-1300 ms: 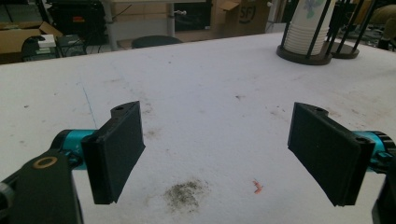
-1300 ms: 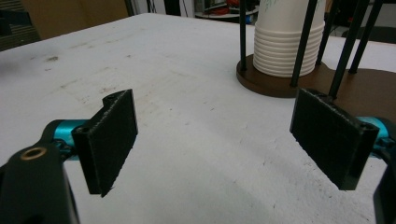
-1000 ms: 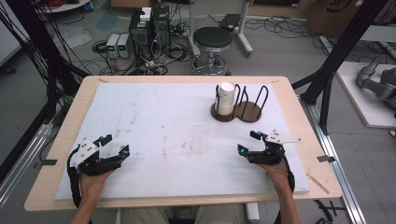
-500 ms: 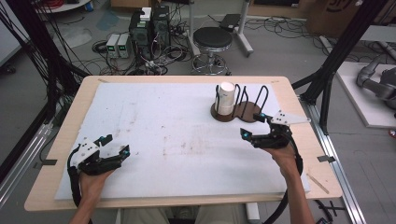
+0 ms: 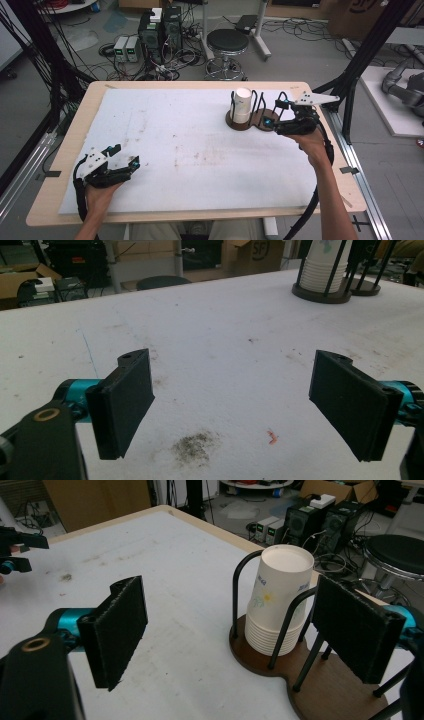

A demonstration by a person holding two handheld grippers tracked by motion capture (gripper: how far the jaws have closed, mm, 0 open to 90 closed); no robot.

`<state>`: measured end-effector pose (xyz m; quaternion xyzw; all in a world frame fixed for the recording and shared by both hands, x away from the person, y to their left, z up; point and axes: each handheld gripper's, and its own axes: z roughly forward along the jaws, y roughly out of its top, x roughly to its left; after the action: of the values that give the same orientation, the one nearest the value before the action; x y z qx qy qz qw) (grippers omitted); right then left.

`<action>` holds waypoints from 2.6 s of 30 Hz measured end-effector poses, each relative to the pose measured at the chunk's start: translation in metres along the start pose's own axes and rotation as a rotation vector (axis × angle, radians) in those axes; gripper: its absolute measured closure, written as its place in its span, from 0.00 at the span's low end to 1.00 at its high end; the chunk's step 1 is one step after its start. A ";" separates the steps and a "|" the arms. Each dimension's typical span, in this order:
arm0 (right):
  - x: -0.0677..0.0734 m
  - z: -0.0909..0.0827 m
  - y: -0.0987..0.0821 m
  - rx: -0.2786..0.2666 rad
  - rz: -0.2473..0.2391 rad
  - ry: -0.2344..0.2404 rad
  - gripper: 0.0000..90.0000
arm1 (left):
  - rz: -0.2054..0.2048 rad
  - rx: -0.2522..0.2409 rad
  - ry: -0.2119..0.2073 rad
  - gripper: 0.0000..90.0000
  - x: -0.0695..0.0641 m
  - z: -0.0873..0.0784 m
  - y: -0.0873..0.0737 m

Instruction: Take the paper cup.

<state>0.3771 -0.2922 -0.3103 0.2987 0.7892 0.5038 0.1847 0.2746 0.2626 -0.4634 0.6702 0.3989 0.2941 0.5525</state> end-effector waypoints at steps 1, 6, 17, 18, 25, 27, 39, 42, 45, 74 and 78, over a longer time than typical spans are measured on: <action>-0.005 0.003 0.005 0.015 -0.005 0.004 0.17 | 0.002 0.001 -0.001 0.20 0.000 0.000 0.000; -0.015 0.013 0.016 0.072 -0.018 0.019 0.17 | -0.002 0.006 0.001 0.20 0.000 0.000 0.000; -0.054 0.050 0.054 0.219 -0.108 0.082 0.17 | 0.001 0.015 0.000 0.20 0.000 0.001 0.000; -0.054 0.050 0.054 0.219 -0.108 0.082 0.17 | 0.002 0.015 -0.001 0.20 0.000 0.001 0.001; -0.065 0.077 0.076 0.338 -0.193 0.122 0.18 | 0.015 0.014 0.004 0.19 -0.002 0.001 0.000; -0.067 0.081 0.080 0.351 -0.200 0.130 0.18 | 0.023 0.017 0.005 0.20 -0.002 0.001 0.000; -0.075 0.109 0.103 0.505 -0.287 0.139 0.19 | 0.020 0.019 0.000 0.19 -0.001 0.002 0.001; -0.074 0.114 0.105 0.534 -0.295 0.145 0.19 | 0.021 0.019 0.000 0.19 -0.001 0.002 0.001; -0.073 0.127 0.106 0.576 -0.343 0.157 0.19 | 0.019 0.021 -0.001 0.19 -0.002 0.002 0.001; -0.072 0.169 0.087 0.749 -0.384 0.187 0.19 | 0.019 0.027 0.001 0.19 -0.002 0.002 0.001; -0.075 0.173 0.083 0.777 -0.386 0.184 0.24 | 0.015 0.029 -0.001 0.19 -0.001 0.003 0.001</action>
<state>0.5596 -0.1965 -0.3097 0.1471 0.9744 0.1506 0.0785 0.2763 0.2601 -0.4630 0.6814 0.3977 0.2919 0.5406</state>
